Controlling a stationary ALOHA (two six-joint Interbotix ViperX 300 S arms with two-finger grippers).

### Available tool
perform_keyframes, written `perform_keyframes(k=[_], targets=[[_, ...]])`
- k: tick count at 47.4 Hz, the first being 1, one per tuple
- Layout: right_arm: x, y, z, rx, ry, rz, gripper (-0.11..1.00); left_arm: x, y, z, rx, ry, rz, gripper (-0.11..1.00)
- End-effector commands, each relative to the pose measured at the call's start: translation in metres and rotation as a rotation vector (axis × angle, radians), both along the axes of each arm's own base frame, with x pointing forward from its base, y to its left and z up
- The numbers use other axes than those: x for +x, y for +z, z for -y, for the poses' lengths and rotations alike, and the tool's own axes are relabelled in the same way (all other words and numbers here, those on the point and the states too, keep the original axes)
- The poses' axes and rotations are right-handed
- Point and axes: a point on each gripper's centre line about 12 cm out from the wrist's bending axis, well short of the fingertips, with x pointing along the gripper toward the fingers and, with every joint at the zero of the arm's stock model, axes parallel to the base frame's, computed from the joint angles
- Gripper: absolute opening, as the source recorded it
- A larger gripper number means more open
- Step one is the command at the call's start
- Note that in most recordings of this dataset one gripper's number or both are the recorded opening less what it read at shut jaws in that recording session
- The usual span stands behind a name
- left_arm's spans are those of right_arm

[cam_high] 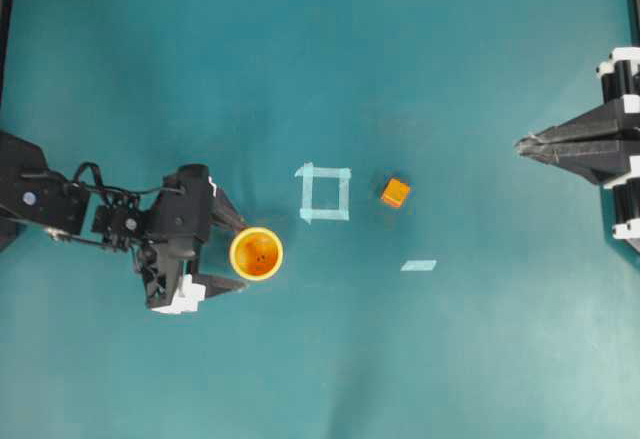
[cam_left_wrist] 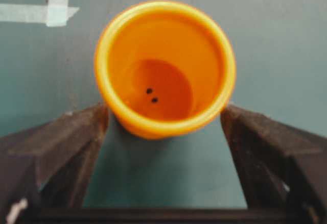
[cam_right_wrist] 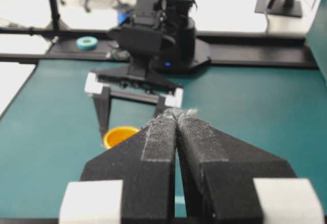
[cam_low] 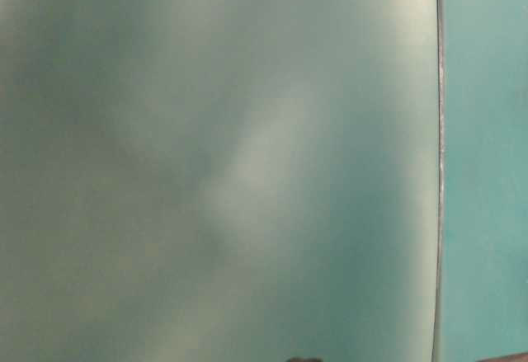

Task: Lift the orange cup with left arm.
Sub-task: 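Advance the left gripper around the orange cup and close on it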

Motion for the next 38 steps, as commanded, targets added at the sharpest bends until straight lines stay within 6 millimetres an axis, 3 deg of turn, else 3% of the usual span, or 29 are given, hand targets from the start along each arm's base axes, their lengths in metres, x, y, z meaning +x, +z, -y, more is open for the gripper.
perform_keyframes(k=[1, 11, 29, 34, 38], targets=[[0.003, 0.012, 0.0, 0.002, 0.001, 0.029, 0.0, 0.01, 0.006, 0.003, -0.006, -0.006, 0.036, 0.86], [0.003, 0.011, 0.0, 0.0, 0.002, 0.023, 0.0, 0.017, -0.002, 0.003, -0.005, -0.002, 0.04, 0.86], [0.003, 0.011, 0.0, 0.003, 0.001, 0.023, 0.0, 0.032, 0.002, 0.001, 0.0, 0.004, 0.07, 0.85], [0.003, 0.01, 0.0, 0.003, 0.001, 0.015, 0.0, 0.03, 0.0, 0.002, 0.008, -0.004, 0.048, 0.82], [0.003, 0.009, 0.0, 0.002, 0.002, 0.008, 0.0, 0.03, 0.0, 0.0, 0.011, 0.0, 0.032, 0.72]])
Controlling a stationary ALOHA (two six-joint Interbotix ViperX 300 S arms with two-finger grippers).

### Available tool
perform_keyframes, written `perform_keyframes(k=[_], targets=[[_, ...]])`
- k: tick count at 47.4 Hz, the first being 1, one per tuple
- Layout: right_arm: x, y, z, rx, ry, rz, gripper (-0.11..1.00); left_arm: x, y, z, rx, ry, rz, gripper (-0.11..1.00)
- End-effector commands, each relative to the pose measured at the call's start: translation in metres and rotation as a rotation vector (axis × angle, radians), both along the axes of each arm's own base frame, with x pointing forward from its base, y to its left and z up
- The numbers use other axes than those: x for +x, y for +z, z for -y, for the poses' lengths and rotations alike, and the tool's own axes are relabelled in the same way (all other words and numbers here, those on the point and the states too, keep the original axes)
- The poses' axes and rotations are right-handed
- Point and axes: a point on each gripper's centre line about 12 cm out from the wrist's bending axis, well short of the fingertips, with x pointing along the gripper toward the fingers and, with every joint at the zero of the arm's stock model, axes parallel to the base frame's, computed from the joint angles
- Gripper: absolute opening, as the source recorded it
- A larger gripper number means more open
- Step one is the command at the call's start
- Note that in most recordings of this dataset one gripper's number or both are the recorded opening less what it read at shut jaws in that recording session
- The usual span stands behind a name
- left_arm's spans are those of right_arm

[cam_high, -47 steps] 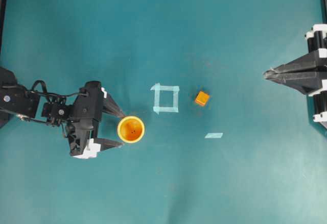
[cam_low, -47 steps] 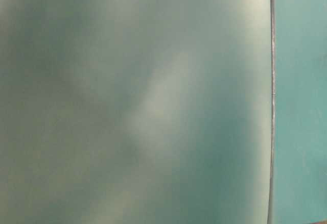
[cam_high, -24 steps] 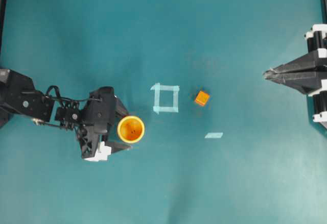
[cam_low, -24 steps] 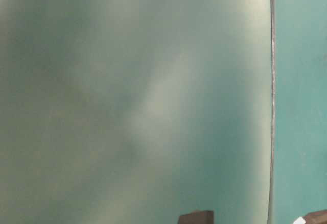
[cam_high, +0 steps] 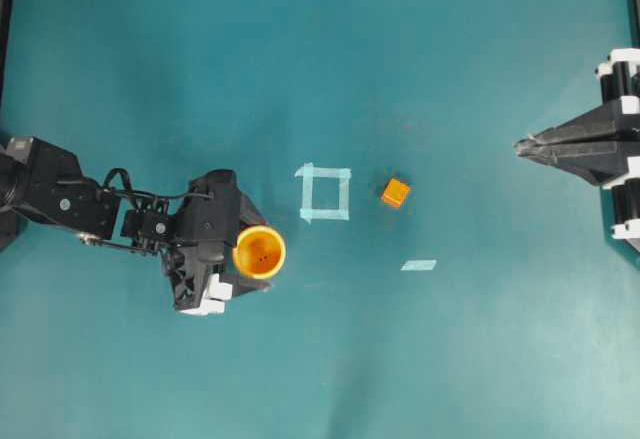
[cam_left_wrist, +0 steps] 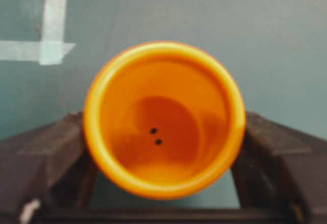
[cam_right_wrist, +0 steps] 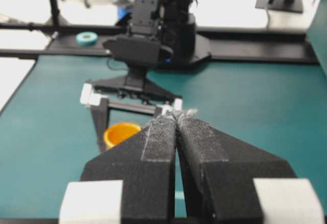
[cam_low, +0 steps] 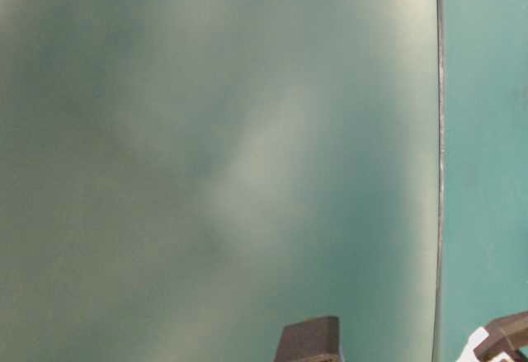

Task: Lift the orange cup with left arm.
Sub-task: 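Advance the left gripper around the orange cup and close on it, then raise the orange cup off the table with the left gripper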

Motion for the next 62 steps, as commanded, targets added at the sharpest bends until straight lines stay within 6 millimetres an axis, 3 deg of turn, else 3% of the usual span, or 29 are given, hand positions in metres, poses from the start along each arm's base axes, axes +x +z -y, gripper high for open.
perform_keyframes(k=[1, 4, 41, 62], targets=[[0.003, 0.012, 0.0, 0.003, 0.0, 0.026, 0.0, 0.005, 0.008, 0.0, -0.003, 0.001, 0.018, 0.69], [0.002, 0.012, 0.0, 0.005, 0.001, 0.026, 0.0, 0.006, 0.011, 0.0, -0.004, 0.003, 0.023, 0.64], [0.003, 0.016, 0.0, 0.005, 0.0, 0.032, 0.0, 0.012, 0.098, -0.009, 0.075, -0.034, 0.14, 0.64], [0.003, 0.018, 0.0, 0.003, 0.0, 0.031, 0.0, -0.002, 0.154, -0.014, 0.117, -0.052, 0.189, 0.64]])
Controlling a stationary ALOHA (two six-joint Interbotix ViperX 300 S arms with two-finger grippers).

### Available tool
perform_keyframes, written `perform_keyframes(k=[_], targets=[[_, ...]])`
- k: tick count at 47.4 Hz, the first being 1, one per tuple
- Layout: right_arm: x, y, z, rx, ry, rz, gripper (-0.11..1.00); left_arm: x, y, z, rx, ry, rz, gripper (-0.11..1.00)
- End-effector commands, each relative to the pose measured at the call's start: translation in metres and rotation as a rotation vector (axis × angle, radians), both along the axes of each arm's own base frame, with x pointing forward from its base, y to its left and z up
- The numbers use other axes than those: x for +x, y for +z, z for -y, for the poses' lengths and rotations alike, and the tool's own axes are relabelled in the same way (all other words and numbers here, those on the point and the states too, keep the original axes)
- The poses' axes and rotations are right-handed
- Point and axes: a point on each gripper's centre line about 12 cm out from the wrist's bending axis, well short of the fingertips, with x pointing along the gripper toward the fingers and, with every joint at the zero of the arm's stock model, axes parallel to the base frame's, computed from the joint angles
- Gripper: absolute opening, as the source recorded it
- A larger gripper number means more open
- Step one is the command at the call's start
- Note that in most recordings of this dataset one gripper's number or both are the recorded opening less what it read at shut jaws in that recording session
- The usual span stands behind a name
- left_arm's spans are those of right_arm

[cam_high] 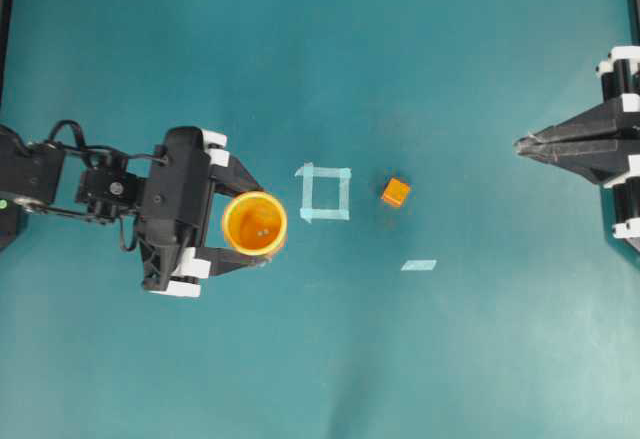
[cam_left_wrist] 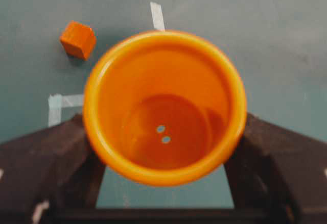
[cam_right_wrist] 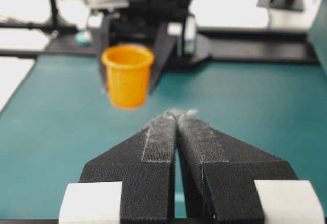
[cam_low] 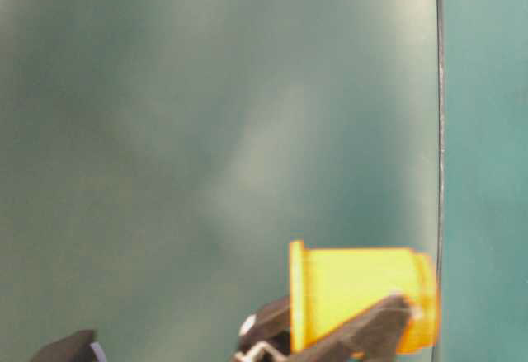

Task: Lift the orange cup with left arm.
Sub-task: 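Raise the orange cup off the table with the left gripper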

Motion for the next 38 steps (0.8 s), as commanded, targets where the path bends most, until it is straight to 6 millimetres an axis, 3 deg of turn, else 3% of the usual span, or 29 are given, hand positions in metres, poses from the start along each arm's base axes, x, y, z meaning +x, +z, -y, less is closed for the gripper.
perform_keyframes(k=[1, 21, 38], targets=[[0.002, 0.014, 0.0, 0.002, 0.002, 0.035, 0.0, 0.001, 0.023, -0.002, 0.0, 0.003, 0.046, 0.64], [0.002, 0.015, 0.0, 0.003, 0.0, 0.037, 0.0, 0.005, 0.04, -0.009, 0.021, 0.019, -0.019, 0.64], [0.002, 0.015, 0.0, 0.003, 0.0, 0.038, 0.0, 0.005, 0.041, -0.009, 0.024, 0.019, -0.028, 0.64]])
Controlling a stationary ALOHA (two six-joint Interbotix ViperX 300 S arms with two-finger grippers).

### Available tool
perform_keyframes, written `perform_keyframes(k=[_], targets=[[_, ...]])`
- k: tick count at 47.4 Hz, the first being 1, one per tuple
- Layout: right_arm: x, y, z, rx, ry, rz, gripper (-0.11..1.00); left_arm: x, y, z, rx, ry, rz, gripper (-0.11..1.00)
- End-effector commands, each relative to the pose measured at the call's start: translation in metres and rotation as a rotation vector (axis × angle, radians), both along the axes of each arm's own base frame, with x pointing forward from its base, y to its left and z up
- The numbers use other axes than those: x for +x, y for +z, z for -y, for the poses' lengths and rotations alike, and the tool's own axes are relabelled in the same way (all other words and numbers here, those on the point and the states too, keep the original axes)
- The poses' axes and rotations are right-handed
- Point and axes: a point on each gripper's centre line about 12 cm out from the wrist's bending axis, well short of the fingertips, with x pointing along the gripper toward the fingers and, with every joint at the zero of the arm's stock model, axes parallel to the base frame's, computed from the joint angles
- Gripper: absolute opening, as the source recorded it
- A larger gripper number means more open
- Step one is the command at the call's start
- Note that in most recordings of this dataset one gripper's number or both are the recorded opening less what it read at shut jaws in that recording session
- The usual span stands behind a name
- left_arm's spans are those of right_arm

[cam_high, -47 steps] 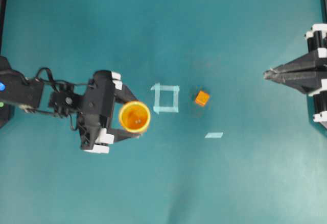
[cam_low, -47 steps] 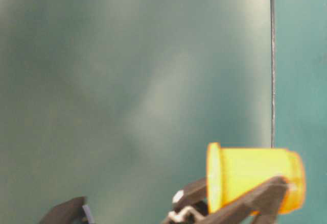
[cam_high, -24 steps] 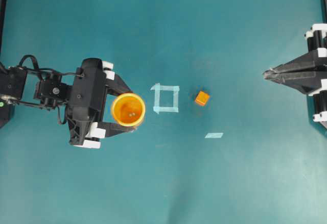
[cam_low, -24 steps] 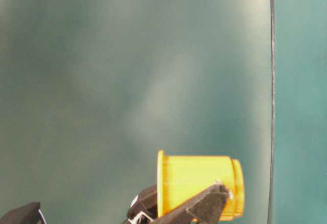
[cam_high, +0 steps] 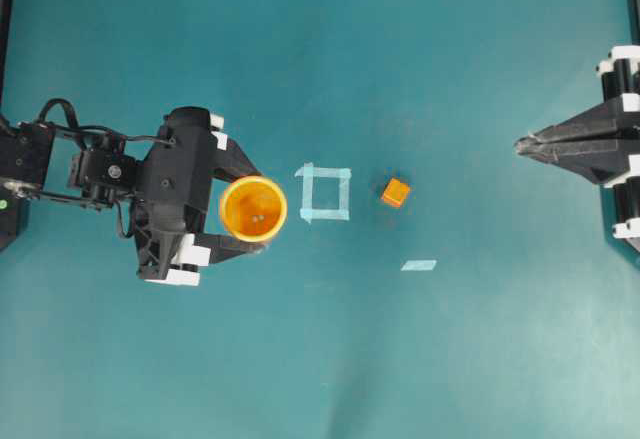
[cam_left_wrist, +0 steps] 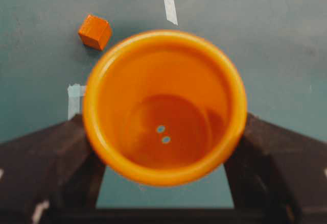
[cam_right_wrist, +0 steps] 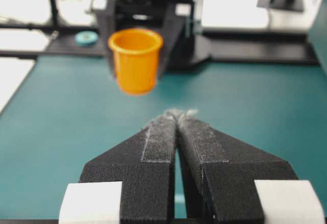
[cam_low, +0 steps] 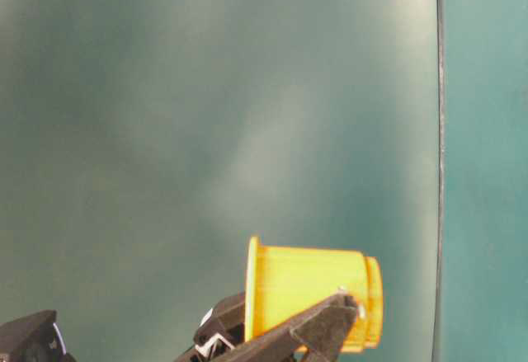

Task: Lift the orange cup with left arm.
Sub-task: 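Raise the orange cup off the table with the left gripper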

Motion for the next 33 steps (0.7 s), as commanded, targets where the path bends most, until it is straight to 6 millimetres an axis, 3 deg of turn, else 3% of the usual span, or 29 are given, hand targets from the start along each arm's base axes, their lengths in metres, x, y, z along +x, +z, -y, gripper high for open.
perform_keyframes(k=[1, 33], targets=[[0.0025, 0.014, -0.0003, 0.003, 0.001, 0.037, 0.0, 0.003, 0.017, -0.0008, -0.001, 0.001, 0.049, 0.64], [0.0025, 0.0122, -0.0003, 0.003, 0.001, 0.021, 0.0, 0.0027, 0.0176, -0.0003, -0.003, 0.0, 0.051, 0.64]])
